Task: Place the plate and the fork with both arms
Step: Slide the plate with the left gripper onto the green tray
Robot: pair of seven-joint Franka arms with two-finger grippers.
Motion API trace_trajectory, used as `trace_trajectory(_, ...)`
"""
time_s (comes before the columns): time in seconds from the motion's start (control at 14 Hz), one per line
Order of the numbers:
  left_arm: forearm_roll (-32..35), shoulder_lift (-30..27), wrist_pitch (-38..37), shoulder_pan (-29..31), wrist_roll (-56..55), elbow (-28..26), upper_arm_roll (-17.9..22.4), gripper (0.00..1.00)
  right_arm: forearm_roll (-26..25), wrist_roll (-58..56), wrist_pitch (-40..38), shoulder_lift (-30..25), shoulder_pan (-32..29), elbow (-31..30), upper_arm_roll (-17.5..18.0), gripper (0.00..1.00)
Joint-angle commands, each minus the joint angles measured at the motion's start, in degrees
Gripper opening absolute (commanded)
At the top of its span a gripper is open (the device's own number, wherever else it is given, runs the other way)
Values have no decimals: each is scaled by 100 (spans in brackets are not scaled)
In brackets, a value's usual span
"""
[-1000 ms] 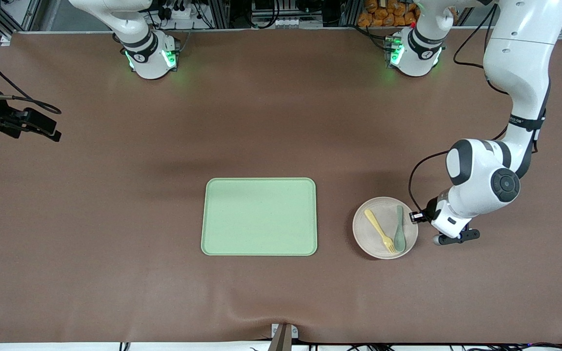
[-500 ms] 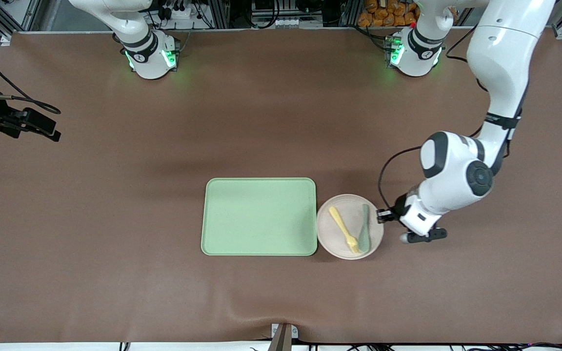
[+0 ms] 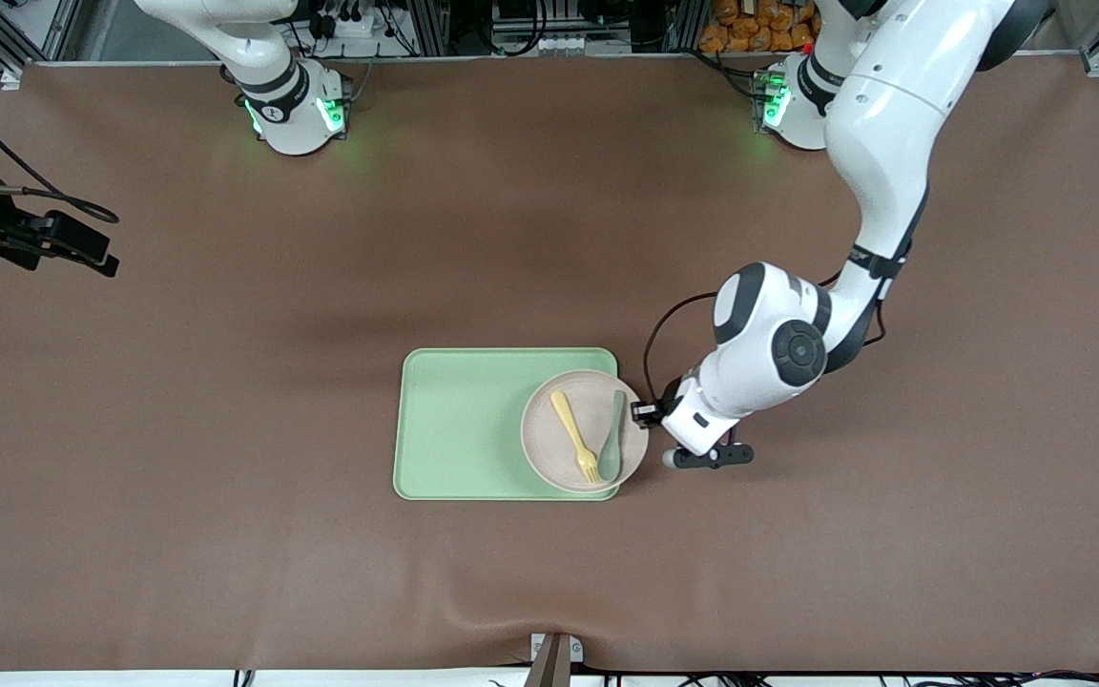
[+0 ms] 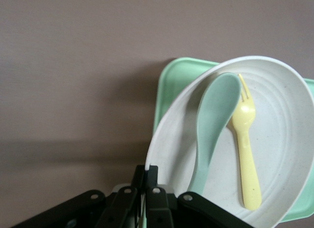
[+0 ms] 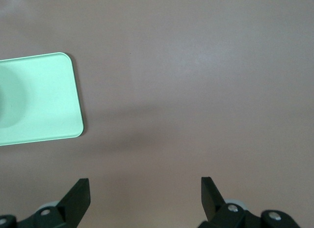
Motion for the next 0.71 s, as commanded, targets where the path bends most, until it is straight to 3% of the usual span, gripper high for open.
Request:
trace_trajectory(0.0,-78,358,3,-316,-5,447,78,0,25,-49,-109,25,-97,71,25,100)
trace_trajectory(0.64,-42,745,663,-599,39,438,114,2,77,-23,-75,77,-88,62,16,100)
